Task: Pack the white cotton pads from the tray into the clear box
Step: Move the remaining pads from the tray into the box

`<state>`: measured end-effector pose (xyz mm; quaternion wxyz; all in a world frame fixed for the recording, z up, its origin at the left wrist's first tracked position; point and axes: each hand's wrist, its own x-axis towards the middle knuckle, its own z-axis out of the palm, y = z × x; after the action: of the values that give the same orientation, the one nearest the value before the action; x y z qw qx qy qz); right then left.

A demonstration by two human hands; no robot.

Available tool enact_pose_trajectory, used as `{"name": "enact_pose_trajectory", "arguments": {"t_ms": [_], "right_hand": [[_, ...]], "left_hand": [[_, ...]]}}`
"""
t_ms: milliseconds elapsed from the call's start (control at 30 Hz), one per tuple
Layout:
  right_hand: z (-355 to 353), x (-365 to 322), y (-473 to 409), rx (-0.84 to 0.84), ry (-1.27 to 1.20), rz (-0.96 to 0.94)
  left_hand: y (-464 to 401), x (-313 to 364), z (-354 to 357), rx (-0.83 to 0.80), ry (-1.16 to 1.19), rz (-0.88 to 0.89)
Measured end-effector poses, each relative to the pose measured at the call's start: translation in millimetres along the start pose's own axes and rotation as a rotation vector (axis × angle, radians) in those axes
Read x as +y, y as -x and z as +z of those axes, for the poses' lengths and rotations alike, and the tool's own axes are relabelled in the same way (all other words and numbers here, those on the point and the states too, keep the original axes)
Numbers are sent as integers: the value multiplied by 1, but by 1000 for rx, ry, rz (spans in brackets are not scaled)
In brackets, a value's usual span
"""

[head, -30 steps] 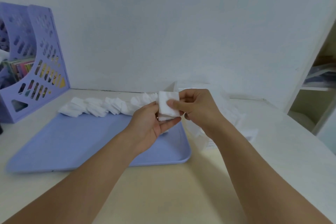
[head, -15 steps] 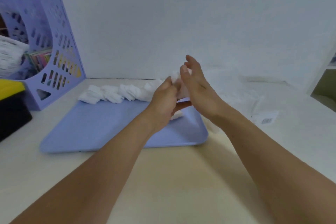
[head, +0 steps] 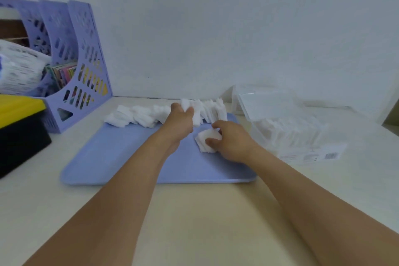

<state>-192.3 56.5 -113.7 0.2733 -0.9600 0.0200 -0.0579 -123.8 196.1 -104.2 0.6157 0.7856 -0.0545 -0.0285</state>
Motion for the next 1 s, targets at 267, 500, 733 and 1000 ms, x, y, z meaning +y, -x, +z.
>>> {"name": "enact_pose_trajectory", "arguments": {"t_ms": [267,500,733,1000], "right_hand": [[-13,4,-1,-178,-216,96],[-22,6,8,-60,-543,0],[-56,7,17,63,-1021,-136],[-62,15,16,85,-941,-4]], "left_hand": [[-3,-2,-2,-2,269,-101],[2,-1,-8,78,363,-95],[27,10,10,-159,387,-8],[39,19,18,-371,451,-12]]}}
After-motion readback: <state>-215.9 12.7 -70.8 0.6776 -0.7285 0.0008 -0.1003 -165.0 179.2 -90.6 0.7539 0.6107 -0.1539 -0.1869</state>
